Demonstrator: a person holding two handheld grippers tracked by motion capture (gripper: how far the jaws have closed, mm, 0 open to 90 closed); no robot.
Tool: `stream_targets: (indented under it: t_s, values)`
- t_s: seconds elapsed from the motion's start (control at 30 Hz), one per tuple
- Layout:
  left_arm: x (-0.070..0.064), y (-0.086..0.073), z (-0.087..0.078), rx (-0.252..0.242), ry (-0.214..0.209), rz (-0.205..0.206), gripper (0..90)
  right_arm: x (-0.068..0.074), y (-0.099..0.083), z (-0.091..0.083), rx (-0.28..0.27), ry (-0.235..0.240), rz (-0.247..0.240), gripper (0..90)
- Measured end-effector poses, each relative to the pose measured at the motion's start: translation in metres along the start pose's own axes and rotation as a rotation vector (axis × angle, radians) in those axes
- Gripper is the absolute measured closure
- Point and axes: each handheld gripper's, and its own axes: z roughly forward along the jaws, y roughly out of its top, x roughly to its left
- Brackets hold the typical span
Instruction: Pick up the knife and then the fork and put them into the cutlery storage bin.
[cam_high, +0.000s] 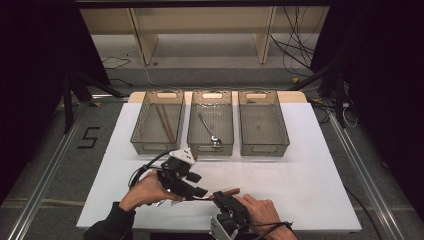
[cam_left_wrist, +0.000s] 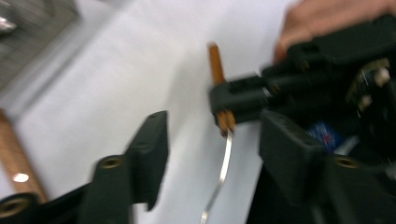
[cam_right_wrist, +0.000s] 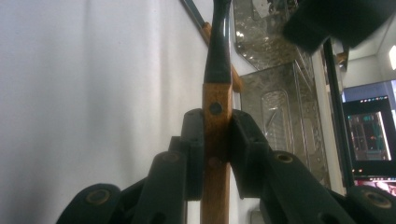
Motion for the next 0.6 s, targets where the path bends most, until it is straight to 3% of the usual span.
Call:
stream_targets:
  t_s: [0.07, 0.2, 0.43, 0.5, 0.57, 0.6]
  values:
    - [0.003, 0.000, -0.005, -0.039, 0.017, -0.018, 33.4, -0.002, -0.001, 0.000, -0.001, 0.004, -0.002, 77.0]
    - [0.007, -0.001, -0.017, -0.117, 0.090, -0.032, 27.2, -0.006, -0.006, -0.001, 0.003, 0.025, 0.020, 77.0]
    - [0.017, -0.006, -0.034, -0.198, 0.210, -0.072, 22.8, -0.014, -0.020, -0.002, 0.042, 0.026, 0.087, 77.0]
    - [0.021, -0.009, -0.037, -0.223, 0.238, -0.088, 21.7, -0.020, -0.024, -0.003, 0.042, 0.011, 0.078, 77.0]
    - [0.026, -0.015, -0.038, -0.231, 0.261, -0.112, 21.2, -0.024, -0.028, -0.004, 0.047, 0.022, 0.126, 77.0]
    - [0.028, -0.017, -0.037, -0.234, 0.280, -0.123, 20.8, -0.028, -0.031, -0.004, 0.040, 0.014, 0.112, 77.0]
